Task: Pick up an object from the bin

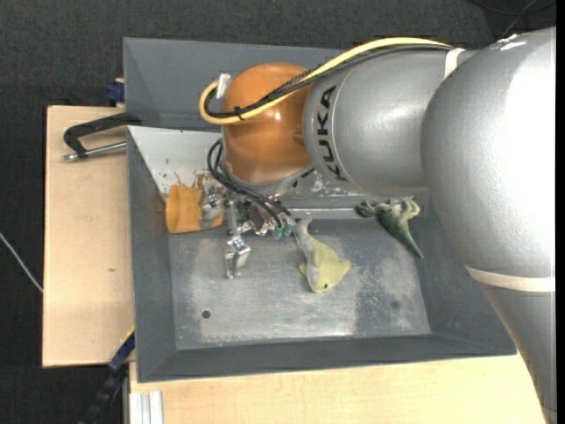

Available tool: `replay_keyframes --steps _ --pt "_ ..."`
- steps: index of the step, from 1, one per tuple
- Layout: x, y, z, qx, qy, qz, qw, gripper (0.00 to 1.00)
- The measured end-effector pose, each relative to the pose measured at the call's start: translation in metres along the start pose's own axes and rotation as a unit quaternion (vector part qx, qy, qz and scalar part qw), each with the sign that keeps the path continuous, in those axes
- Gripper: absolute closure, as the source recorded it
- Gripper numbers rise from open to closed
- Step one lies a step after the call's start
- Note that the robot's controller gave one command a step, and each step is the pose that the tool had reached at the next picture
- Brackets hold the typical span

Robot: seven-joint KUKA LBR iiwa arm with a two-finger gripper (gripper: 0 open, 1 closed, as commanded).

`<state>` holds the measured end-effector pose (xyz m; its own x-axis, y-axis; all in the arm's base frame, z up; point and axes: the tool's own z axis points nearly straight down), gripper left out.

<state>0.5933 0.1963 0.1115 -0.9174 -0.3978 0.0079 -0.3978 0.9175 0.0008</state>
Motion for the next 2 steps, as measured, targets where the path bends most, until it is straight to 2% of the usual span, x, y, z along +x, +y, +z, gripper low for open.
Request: replay_keyframes --steps 1,2 --pt "0.01 -0.048 -0.088 0.001 -0.0114 0.069 0.9976 0.0" --pt "0.036 -0.106 -0.028 0.001 -0.0025 -0.056 0.9984 0.0"
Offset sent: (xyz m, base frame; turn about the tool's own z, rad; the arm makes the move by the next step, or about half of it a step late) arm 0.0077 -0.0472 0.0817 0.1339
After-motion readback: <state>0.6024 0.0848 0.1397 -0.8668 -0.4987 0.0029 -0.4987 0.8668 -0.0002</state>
